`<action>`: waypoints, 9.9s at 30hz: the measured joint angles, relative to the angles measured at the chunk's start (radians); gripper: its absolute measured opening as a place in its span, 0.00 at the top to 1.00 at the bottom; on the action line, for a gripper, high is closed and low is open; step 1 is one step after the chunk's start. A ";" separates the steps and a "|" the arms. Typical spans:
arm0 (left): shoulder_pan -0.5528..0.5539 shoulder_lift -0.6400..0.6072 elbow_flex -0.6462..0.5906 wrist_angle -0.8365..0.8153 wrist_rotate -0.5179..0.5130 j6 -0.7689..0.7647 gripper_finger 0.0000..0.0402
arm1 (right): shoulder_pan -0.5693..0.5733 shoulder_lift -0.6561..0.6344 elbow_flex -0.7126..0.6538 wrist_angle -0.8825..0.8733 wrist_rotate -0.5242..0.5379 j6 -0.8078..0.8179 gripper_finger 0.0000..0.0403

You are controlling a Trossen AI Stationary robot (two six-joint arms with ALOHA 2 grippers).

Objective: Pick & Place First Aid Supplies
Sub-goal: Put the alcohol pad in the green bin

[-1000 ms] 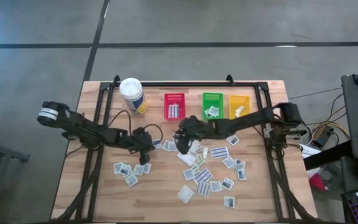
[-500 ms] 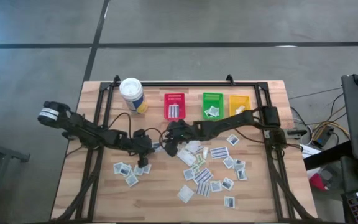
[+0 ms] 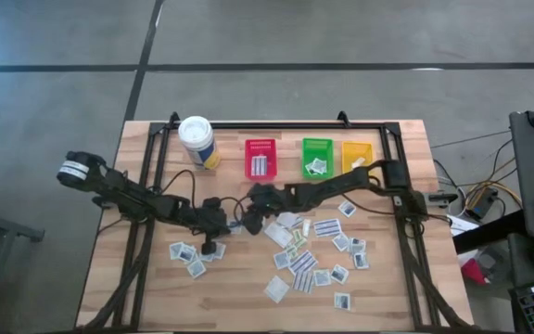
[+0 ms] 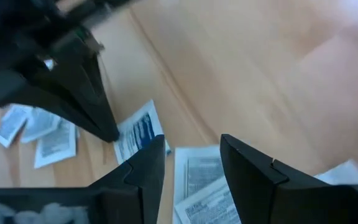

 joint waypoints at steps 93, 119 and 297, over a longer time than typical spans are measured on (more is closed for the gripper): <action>0.008 0.053 -0.002 0.226 -0.068 0.012 1.00 | 0.035 0.056 -0.037 0.128 -0.080 0.098 0.68; 0.009 -0.015 -0.003 0.216 -0.067 0.024 1.00 | 0.023 0.000 -0.037 -0.001 -0.134 -0.020 0.98; -0.316 -0.272 0.046 -0.493 0.086 -0.396 1.00 | 0.175 -0.251 -0.177 -0.004 0.013 -0.112 0.83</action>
